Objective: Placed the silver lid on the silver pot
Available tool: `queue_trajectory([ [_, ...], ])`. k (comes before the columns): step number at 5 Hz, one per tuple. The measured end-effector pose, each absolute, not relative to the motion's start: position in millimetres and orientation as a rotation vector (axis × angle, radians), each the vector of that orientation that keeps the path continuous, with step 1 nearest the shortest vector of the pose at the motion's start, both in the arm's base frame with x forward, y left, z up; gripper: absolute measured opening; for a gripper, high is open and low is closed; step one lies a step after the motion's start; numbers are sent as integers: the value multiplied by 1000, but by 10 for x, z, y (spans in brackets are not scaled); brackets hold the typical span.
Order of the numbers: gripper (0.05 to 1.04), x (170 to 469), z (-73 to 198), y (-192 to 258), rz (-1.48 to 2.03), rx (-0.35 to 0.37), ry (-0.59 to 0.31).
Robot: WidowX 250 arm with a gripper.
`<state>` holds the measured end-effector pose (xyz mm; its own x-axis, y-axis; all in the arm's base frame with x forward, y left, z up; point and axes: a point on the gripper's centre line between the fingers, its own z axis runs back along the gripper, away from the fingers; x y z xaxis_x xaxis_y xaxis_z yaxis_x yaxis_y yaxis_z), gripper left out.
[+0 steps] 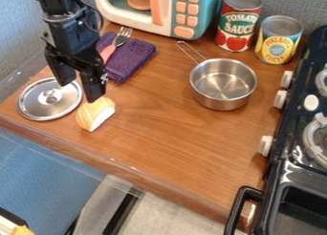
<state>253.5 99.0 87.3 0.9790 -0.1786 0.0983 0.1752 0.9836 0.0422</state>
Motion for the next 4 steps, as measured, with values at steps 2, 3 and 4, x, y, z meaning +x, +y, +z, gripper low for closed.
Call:
queue_trajectory([
  [2,1001,2562,803,1263,-134,26,-84],
  [3,1001,2589,739,1555,-100,37,-87],
  [4,1001,2558,611,1828,-85,63,-87],
])
